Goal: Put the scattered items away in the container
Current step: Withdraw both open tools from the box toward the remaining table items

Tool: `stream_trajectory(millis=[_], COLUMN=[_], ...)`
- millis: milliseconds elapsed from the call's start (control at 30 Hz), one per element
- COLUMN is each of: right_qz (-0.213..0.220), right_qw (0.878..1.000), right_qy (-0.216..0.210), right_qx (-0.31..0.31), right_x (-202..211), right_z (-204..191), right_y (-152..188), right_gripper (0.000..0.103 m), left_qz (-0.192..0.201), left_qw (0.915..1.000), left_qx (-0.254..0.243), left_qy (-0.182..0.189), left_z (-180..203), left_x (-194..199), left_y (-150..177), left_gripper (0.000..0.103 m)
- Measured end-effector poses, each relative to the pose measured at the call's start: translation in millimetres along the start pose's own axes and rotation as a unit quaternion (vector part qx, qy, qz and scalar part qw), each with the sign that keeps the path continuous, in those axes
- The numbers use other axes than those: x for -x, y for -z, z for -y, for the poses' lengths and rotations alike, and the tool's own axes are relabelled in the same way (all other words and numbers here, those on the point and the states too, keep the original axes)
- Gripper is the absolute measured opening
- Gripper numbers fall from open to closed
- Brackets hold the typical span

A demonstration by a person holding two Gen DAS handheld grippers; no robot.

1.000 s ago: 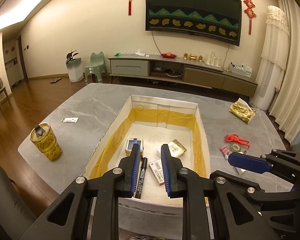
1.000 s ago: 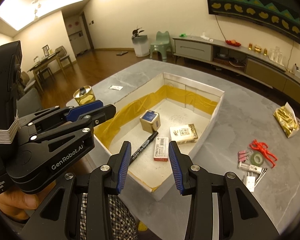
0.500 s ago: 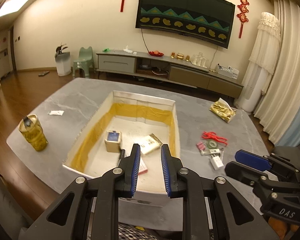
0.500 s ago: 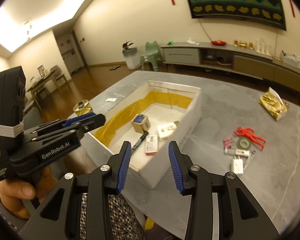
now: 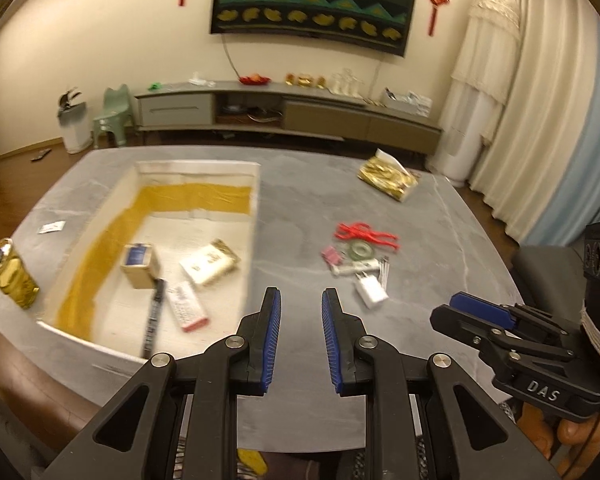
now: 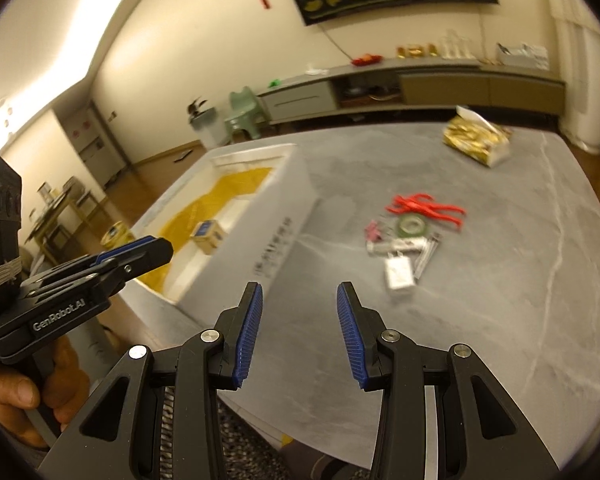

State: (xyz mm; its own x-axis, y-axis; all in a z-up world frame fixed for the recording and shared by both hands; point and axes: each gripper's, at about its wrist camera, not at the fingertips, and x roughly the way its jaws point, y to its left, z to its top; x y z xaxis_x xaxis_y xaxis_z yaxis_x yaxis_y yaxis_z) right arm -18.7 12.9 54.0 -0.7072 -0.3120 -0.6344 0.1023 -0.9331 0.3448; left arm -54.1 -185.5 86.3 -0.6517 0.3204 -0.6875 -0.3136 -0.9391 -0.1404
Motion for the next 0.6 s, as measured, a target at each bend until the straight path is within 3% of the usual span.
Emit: stream_trajectory(millis=[333,600], right_qz=[-0.013,-0.028], right_qw=[0.999,0.997], right_qy=[0.026,0.048], right_qx=[-0.03,-0.054], right_x=[-16.1,-49.7], right_z=[47.2,82.3], right_y=[9.4,3.1], right_gripper=[0.042,0.042], left_qz=[-0.061,-0.109], left_qw=[0.9966,0.9918], left_qx=[-0.04,-0.023], left_qy=[0.038,0.063], left_z=[50.0,57.3], left_x=[-67.6,-135.7], left_y=[-3.5,-5.4], left_gripper=[0.031,0.032])
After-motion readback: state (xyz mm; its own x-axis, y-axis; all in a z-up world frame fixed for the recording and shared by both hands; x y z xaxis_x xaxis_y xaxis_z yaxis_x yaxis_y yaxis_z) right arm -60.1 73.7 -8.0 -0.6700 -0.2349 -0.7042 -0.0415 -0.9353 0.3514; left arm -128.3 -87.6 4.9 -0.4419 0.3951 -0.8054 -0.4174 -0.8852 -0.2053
